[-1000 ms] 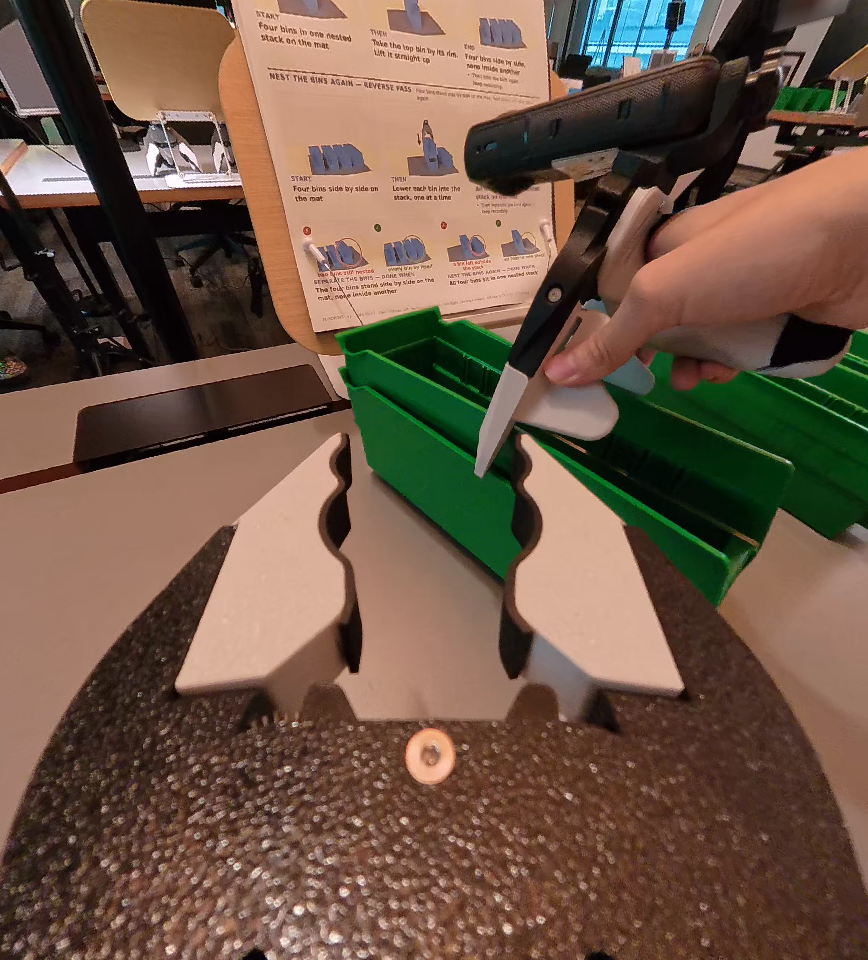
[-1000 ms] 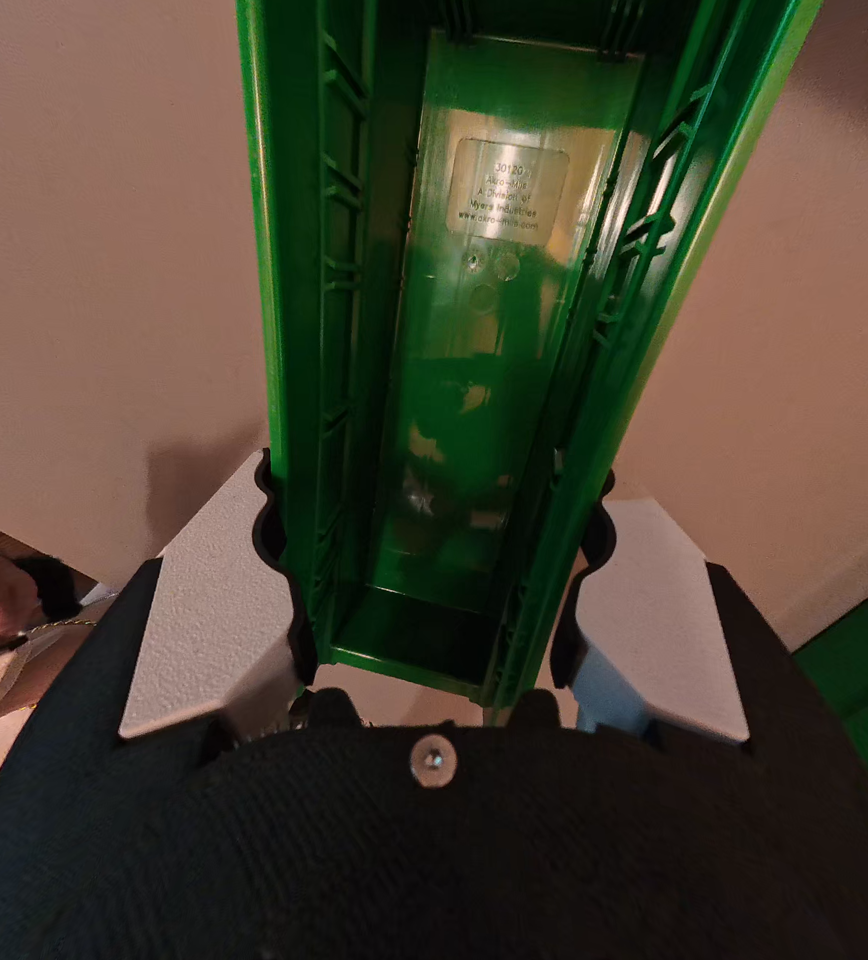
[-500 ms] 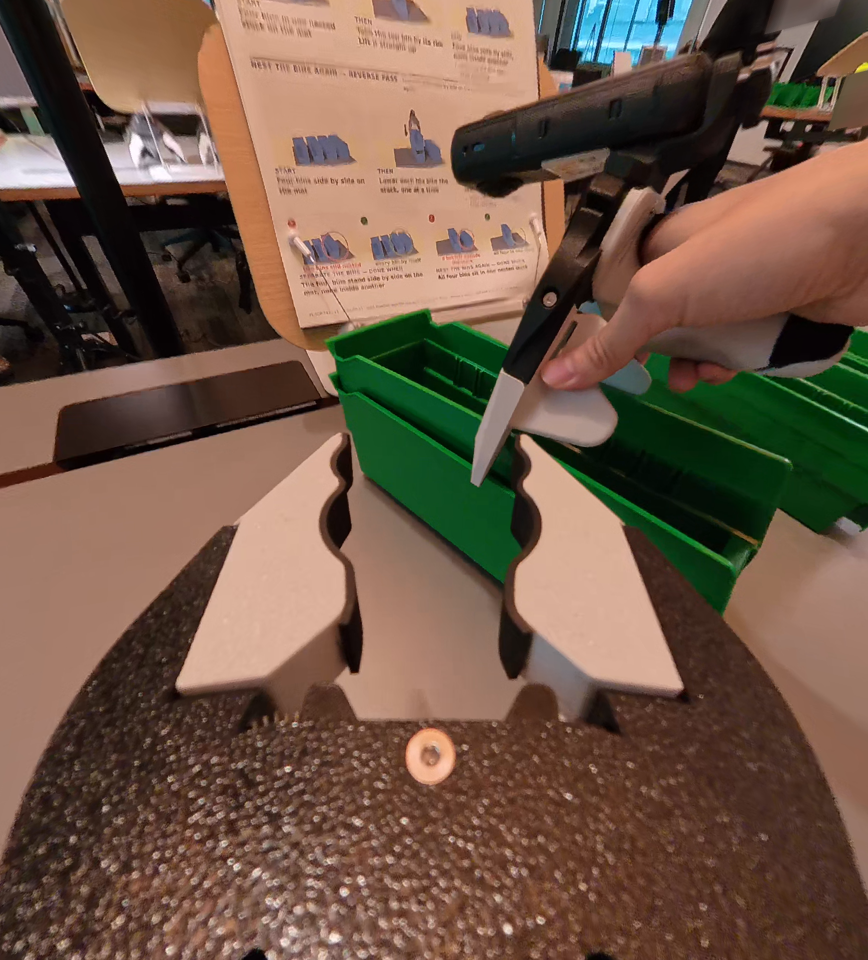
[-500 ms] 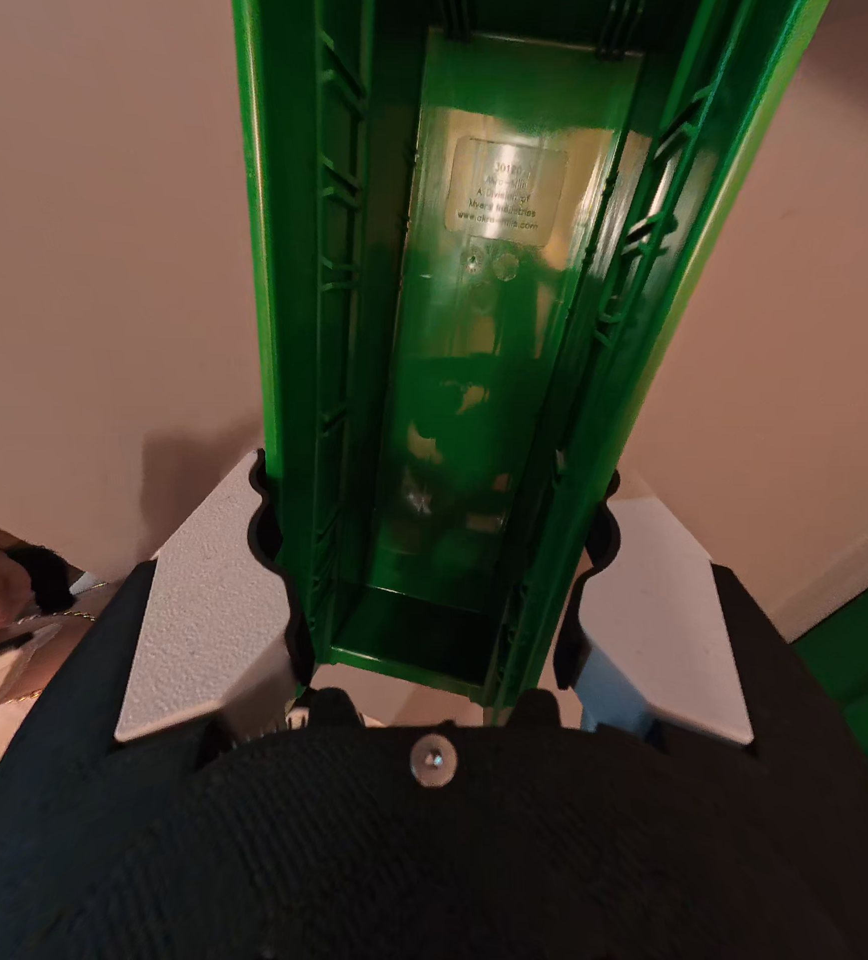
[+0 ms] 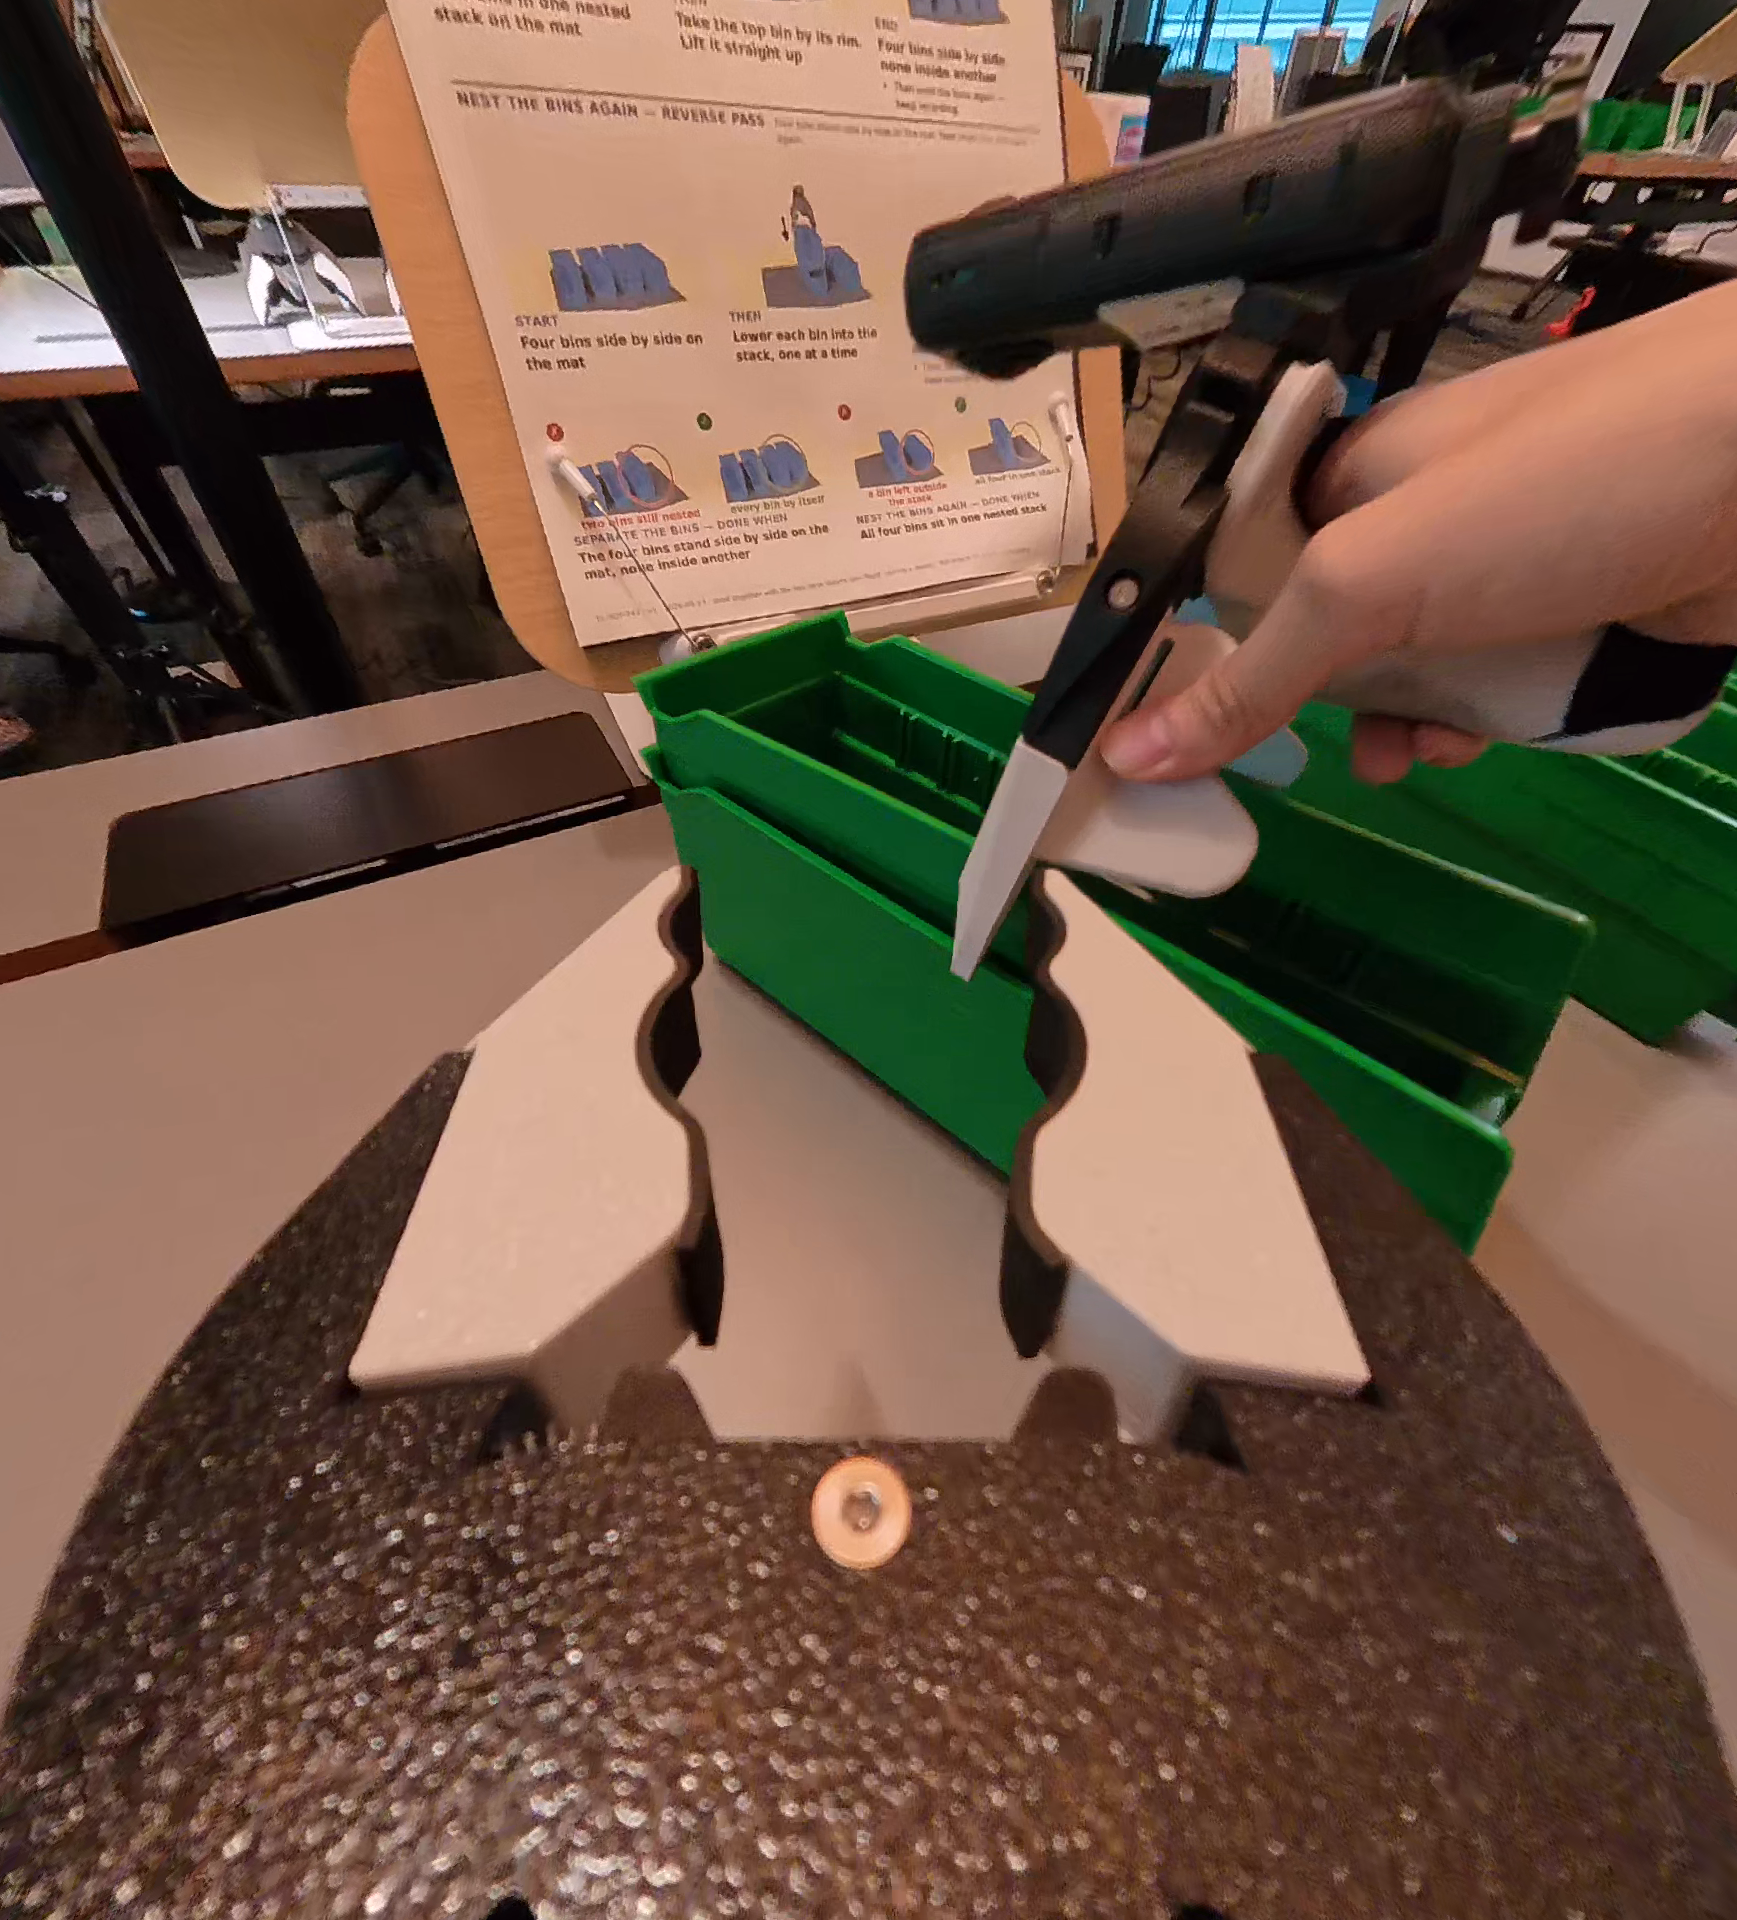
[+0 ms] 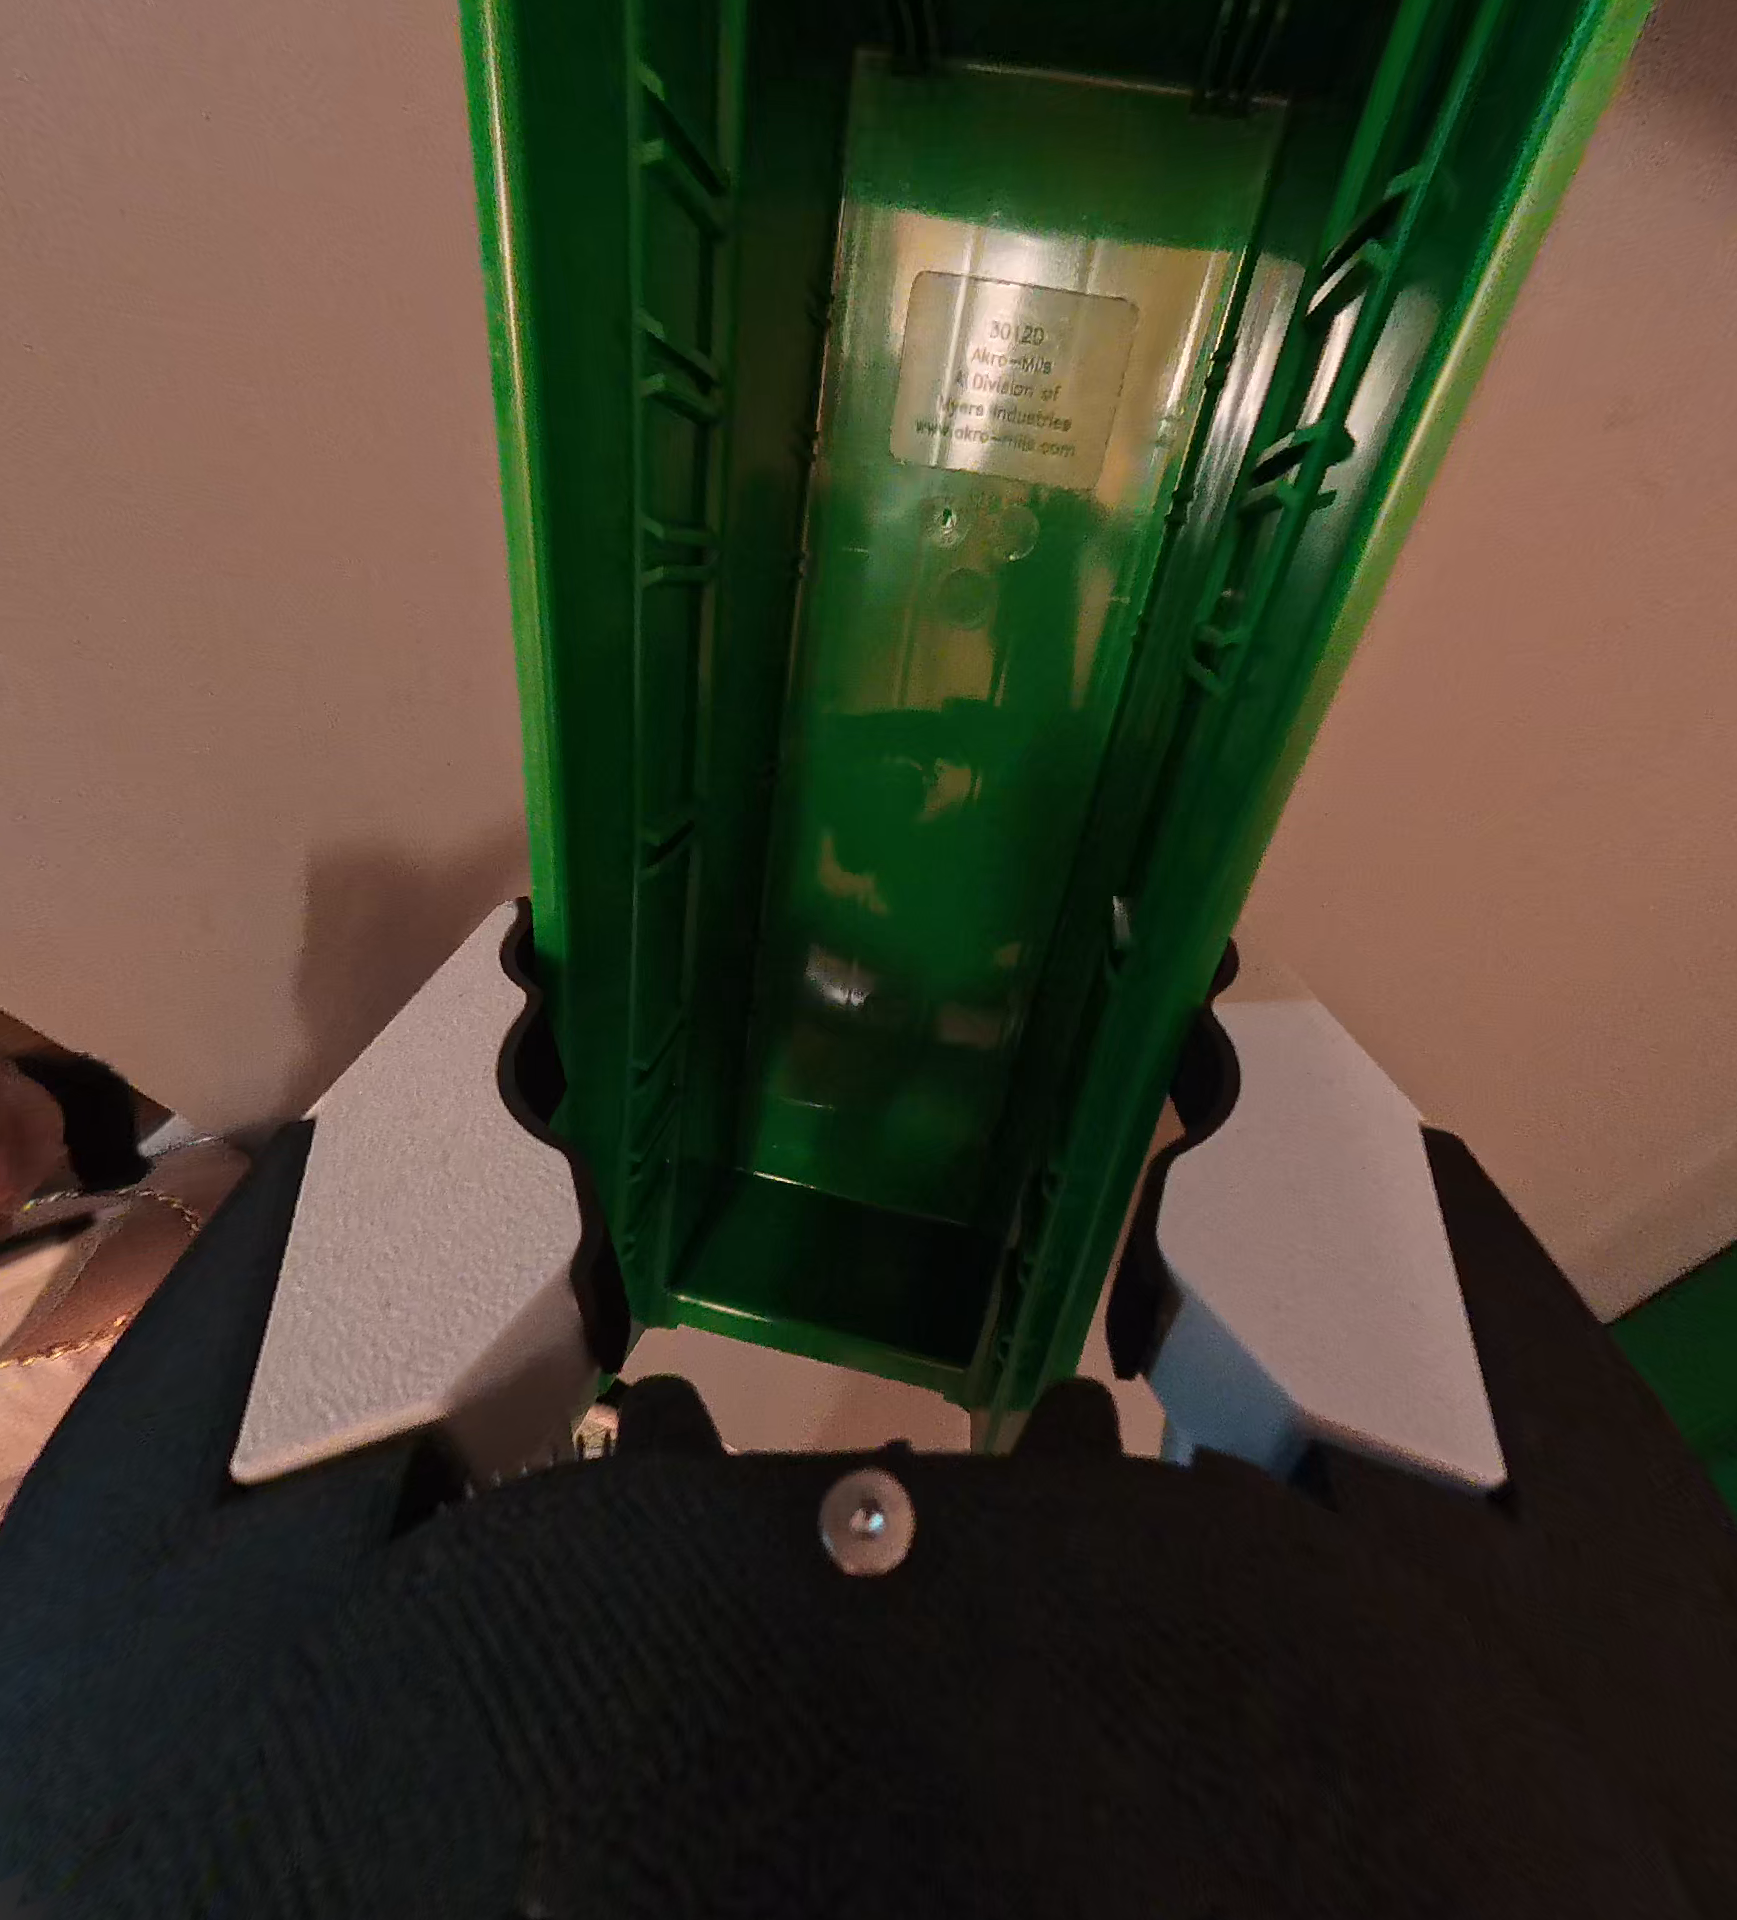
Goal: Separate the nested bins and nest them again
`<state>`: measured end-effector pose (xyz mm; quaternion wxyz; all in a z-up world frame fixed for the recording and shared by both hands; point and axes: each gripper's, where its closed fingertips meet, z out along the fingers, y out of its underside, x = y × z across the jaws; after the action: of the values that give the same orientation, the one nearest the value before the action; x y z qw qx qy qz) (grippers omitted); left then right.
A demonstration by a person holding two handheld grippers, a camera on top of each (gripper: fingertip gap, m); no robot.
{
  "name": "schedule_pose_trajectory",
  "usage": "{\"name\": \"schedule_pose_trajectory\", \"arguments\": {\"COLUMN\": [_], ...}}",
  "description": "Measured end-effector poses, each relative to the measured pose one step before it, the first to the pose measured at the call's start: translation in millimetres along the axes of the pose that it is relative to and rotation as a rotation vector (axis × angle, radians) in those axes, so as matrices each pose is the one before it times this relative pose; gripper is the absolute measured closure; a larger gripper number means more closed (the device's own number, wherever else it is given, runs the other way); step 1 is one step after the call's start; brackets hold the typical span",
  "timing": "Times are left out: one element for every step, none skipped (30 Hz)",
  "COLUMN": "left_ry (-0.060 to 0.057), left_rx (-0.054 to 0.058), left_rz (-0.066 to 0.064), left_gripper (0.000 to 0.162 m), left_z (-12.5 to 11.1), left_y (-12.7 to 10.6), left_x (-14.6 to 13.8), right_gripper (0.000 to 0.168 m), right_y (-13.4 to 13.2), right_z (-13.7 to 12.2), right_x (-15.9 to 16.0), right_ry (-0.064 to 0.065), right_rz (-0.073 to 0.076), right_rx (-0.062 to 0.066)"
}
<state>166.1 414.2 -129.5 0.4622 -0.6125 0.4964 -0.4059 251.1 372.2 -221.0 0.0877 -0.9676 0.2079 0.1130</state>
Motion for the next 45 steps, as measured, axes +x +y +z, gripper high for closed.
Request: {"name": "schedule_pose_trajectory", "arguments": {"left_ry": [-0.0014,-0.0028,-0.0007,0.0012,0.0018,0.0016,0.0004,-0.0015,-0.0037,-0.0038,-0.0010,0.0014,0.0013,-0.0007,-0.0025,-0.0013,-0.0001,-0.0061,-0.0079,0.0050,0.0076,-0.0021,-0.0048,-0.0010,0.0008,-0.0009,-0.0007,0.0024,0.0028,-0.0024,-0.0071,-0.0043,0.0024,0.0051,0.0020,-0.0015,-0.0023,-0.0002,0.0021,0.0019,0.0000,-0.0011,0.0004,0.0026,0.0027], "left_rx": [-0.0059,0.0028,0.0073,0.0047,0.0015,0.0005,-0.0019,-0.0045,-0.0029,0.0013,0.0049,0.0060,0.0032,-0.0018,-0.0058,-0.0068,-0.0073,-0.0052,0.0033,0.0120,0.0055,-0.0049,-0.0031,0.0005,0.0020,0.0055,0.0062,-0.0004,-0.0071,-0.0028,0.0067,0.0071,0.0008,-0.0026,-0.0029,-0.0029,-0.0006,0.0020,0.0013,-0.0002,-0.0004,-0.0006,-0.0017,-0.0024,-0.0024], "left_rz": [0.0045,0.0088,0.0078,0.0035,-0.0004,-0.0012,0.0010,0.0040,0.0047,0.0016,-0.0026,-0.0045,-0.0028,0.0011,0.0039,0.0050,0.0043,-0.0047,-0.0154,-0.0088,-0.0039,-0.0073,-0.0045,-0.0003,0.0011,0.0014,0.0007,-0.0001,0.0008,0.0027,0.0010,-0.0045,-0.0068,-0.0030,0.0015,0.0036,0.0035,0.0016,-0.0007,-0.0015,-0.0006,0.0002,-0.0001,-0.0006,0.0000], "left_gripper": [0.101,0.101,0.101,0.101,0.101,0.101,0.101,0.101,0.101,0.100,0.100,0.100,0.100,0.100,0.100,0.100,0.099,0.099,0.099,0.100,0.099,0.099,0.099,0.099,0.099,0.099,0.099,0.099,0.099,0.099,0.099,0.099,0.099,0.099,0.099,0.099,0.099,0.099,0.099,0.099,0.099,0.099,0.099,0.099,0.099], "left_z": [0.23,-0.37,-0.56,-0.49,-0.18,-0.02,0.17,0.06,-0.08,-0.42,-0.63,-0.62,-0.22,0.22,0.63,0.75,0.38,-0.34,-1.14,-1.36,-0.77,-0.52,-0.43,-0.66,-0.90,-0.78,-0.27,0.11,0.12,-0.43,-0.78,-0.46,0.02,0.25,0.40,0.28,0.05,0.06,-0.07,0.05,-0.04,0.24,0.34,0.41,0.46], "left_y": [0.89,-0.71,-1.54,-1.06,-0.55,-0.05,0.40,0.64,0.38,-0.36,-1.26,-1.31,-0.44,0.59,1.28,1.47,1.41,0.41,-0.62,-1.26,-0.43,0.86,0.54,-0.03,-0.64,-1.29,-1.20,0.14,1.16,0.35,-1.16,-1.31,-0.13,0.66,0.59,0.62,0.08,-0.35,-0.34,0.11,0.25,0.11,0.22,0.51,0.50], "left_x": [0.00,0.45,1.04,1.02,0.85,0.61,0.24,-0.22,-0.42,-0.41,0.00,0.45,0.50,0.06,-0.56,-0.85,-1.20,-2.74,-2.91,-0.77,-0.32,-1.87,-1.82,-0.77,0.08,0.22,0.37,0.77,0.54,-0.47,-1.38,-1.07,-0.01,0.67,0.48,-0.09,-0.04,0.15,0.42,0.17,-0.18,-0.53,-0.16,0.30,0.58], "right_gripper": [0.047,0.048,0.048,0.047,0.047,0.046,0.045,0.044,0.044,0.043,0.045,0.046,0.047,0.048,0.048,0.049,0.049,0.048,0.048,0.048,0.049,0.049,0.050,0.051,0.053,0.054,0.055,0.056,0.056,0.056,0.056,0.056,0.055,0.055,0.055,0.055,0.055,0.055,0.055,0.056,0.055,0.055,0.055,0.055,0.055], "right_y": [-0.62,0.03,0.24,0.26,0.82,1.74,1.99,1.38,1.69,2.27,-1.33,-0.31,0.70,0.30,-0.70,-1.36,-1.89,-2.26,-3.49,-3.66,-2.77,-1.55,-1.22,-0.71,0.17,0.59,1.05,2.14,2.58,0.22,-1.73,-1.36,-0.17,-0.47,-0.68,-0.37,0.26,1.28,0.33,-0.67,-0.85,-0.76,0.39,0.66,-0.93], "right_z": [-1.52,-1.52,-1.48,-1.31,-0.82,0.01,0.90,1.90,2.33,2.22,-0.03,-0.68,-0.59,-0.65,-0.77,-0.39,0.51,0.83,0.63,0.31,-0.10,-0.34,-0.84,-1.34,-1.59,-0.97,-0.36,-0.38,-1.36,-2.41,-2.87,-2.65,-2.24,-2.23,-2.18,-1.10,0.79,0.83,-0.37,-1.53,-1.78,-0.99,-0.26,-1.17,-2.92], "right_x": [-0.86,-0.20,0.34,0.51,0.60,0.58,0.86,0.99,0.93,0.66,-0.62,-0.13,-0.32,-0.39,-0.17,-0.07,0.21,0.04,-0.66,-1.14,-1.36,-1.78,-2.23,-2.73,-2.77,-2.71,-2.22,-1.68,-1.48,-1.43,-1.48,-0.93,-0.49,-0.26,0.14,0.66,1.38,1.75,1.71,1.76,1.57,1.21,0.43,0.10,-0.44], "right_ry": [-0.0109,-0.0087,-0.0035,0.0033,0.0069,0.0080,0.0071,0.0057,0.0066,0.0086,0.0008,0.0001,-0.0009,0.0000,0.0008,0.0036,0.0069,0.0075,0.0023,-0.0018,-0.0031,-0.0002,-0.0017,-0.0063,-0.0100,-0.0105,-0.0090,-0.0066,0.0003,0.0043,0.0027,0.0015,0.0010,-0.0018,-0.0060,-0.0093,-0.0092,-0.0088,-0.0094,-0.0057,0.0010,0.0071,0.0087,0.0034,-0.0047], "right_rz": [-0.0050,0.0009,0.0101,0.0121,0.0086,0.0034,0.0015,0.0010,-0.0019,-0.0078,-0.0040,0.0038,0.0081,0.0061,-0.0045,-0.0098,-0.0063,-0.0014,0.0044,0.0018,0.0050,0.0059,0.0042,-0.0014,-0.0053,-0.0094,-0.0083,0.0001,0.0049,-0.0055,-0.0193,-0.0155,-0.0036,0.0062,0.0093,0.0136,0.0119,0.0048,0.0003,0.0052,0.0123,0.0113,-0.0026,-0.0132,-0.0090], "right_rx": [0.0093,0.0030,0.0011,0.0029,0.0020,-0.0008,-0.0017,0.0015,-0.0015,-0.0047,0.0135,0.0027,-0.0057,-0.0096,-0.0073,-0.0026,0.0019,0.0017,0.0066,0.0095,0.0083,0.0032,0.0050,0.0038,0.0001,-0.0019,-0.0013,-0.0049,-0.0089,-0.0001,0.0106,0.0090,0.0028,0.0070,0.0101,0.0086,0.0011,-0.0061,-0.0026,0.0029,0.0044,0.0061,-0.0015,-0.0063,0.0016]}}
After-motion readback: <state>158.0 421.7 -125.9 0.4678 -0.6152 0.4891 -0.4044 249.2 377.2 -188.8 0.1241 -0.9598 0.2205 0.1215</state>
